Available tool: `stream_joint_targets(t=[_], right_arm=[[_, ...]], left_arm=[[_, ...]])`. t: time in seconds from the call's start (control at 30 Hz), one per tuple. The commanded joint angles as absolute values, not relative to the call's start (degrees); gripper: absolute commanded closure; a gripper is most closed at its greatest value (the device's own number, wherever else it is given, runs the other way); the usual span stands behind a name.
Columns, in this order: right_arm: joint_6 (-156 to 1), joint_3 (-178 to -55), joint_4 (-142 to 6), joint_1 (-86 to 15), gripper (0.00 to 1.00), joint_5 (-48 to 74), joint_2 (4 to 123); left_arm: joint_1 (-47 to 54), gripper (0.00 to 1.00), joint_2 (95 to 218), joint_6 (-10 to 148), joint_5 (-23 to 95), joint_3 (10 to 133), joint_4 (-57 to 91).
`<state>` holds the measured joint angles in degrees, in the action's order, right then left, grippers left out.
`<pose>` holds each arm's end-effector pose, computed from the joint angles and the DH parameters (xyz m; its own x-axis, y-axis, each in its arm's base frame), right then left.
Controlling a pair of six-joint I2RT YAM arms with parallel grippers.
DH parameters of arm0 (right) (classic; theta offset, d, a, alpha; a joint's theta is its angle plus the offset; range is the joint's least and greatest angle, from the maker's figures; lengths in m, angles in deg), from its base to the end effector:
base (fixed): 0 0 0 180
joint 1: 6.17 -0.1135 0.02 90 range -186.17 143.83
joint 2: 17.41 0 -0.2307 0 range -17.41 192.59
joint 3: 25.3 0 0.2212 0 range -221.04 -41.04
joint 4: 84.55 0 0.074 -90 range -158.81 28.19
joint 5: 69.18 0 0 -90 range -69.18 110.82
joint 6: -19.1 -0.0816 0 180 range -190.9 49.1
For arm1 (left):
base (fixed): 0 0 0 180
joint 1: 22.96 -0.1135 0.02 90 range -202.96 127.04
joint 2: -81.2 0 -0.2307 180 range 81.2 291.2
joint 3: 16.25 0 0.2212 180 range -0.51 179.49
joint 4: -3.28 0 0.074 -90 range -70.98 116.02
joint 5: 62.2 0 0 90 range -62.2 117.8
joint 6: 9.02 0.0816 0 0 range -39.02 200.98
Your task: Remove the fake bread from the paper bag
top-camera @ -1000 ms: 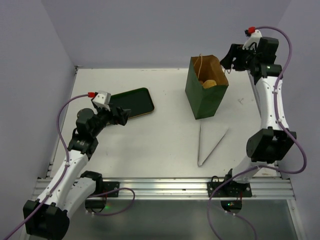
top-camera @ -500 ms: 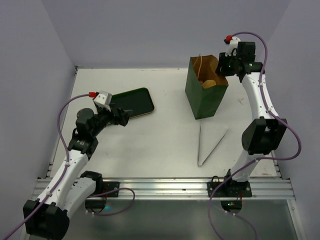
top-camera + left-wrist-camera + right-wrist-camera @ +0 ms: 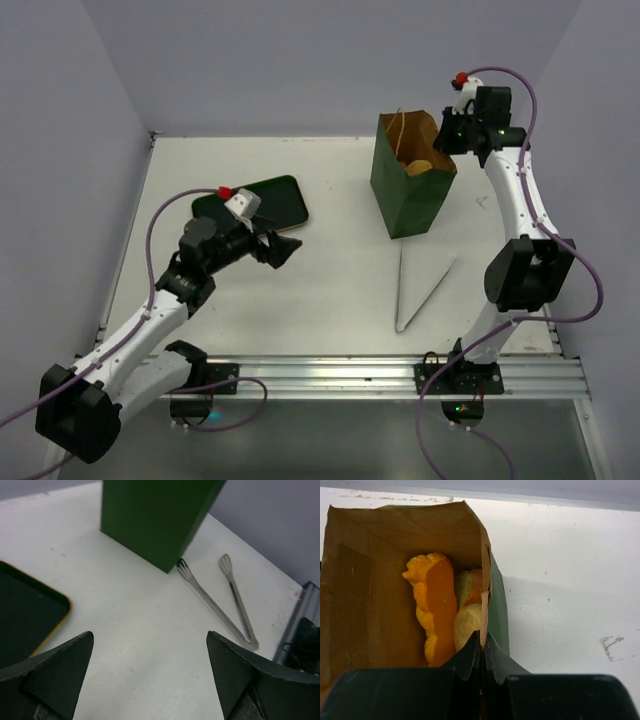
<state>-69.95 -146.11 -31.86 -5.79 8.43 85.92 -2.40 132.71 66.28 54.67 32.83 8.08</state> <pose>0.4099 0.0148 0.3158 -0.5737 -0.0124 -0.8190 -0.1784 0.9778 0.1101 0.2146 -0.1199 0.2662 -0.3000 -0.1292 -0.9451 0.6792 0.6668 -0.3068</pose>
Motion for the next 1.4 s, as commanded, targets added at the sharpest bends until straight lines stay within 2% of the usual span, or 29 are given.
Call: stream_joint_targets(t=[0.0, 0.13, 0.23, 0.33, 0.5, 0.6, 0.73, 1.1, 1.37], right_arm=[[-76.43, -143.35, -35.31, -5.73, 1.0, 4.82, 80.34], [-79.86, -140.53, -37.25, -5.73, 1.0, 3.76, 78.31], [-80.05, -139.3, -37.96, -5.73, 1.0, 3.59, 77.95], [-79.61, -137.63, -38.75, -5.73, 1.0, 4.12, 77.43], [-79.34, -134.82, -40.51, -5.73, 1.0, 3.85, 74.44], [-79.43, -134.02, -41.03, -5.73, 1.0, 3.07, 73.29], [-79.78, -133.41, -41.21, -5.73, 1.0, 2.27, 73.03], [-79.96, -131.92, -42.18, -5.73, 1.0, 1.57, 72.15], [-79.87, -131.65, -42.35, -5.73, 1.0, 1.48, 72.15]], left_arm=[[7.24, 0.02, 134.99, 59.38, 45.78, 34.73, 7.24], [28.65, 0.02, 143.65, 55.15, 28.62, 37.8, 7.06], [37.82, 0.02, 155.61, 52.86, 19.29, 45.96, 9.68], [42.32, 0.04, 168.5, 51.27, 13.92, 56.85, 13.2], [46.64, 0.04, 185.85, 49.69, 8.04, 77.65, 26.03], [48.14, 0.04, 196.65, 47.94, 4.7, 85.6, 34.2], [49.81, 0.05, 202.48, 47.06, 3.28, 94.22, 39.31], [53.06, 0.06, 210.66, 44.59, 3.1, 101.96, 44.68], [52.98, 0.06, 209.0, 42.4, 0.37, 100.74, 45.12]])
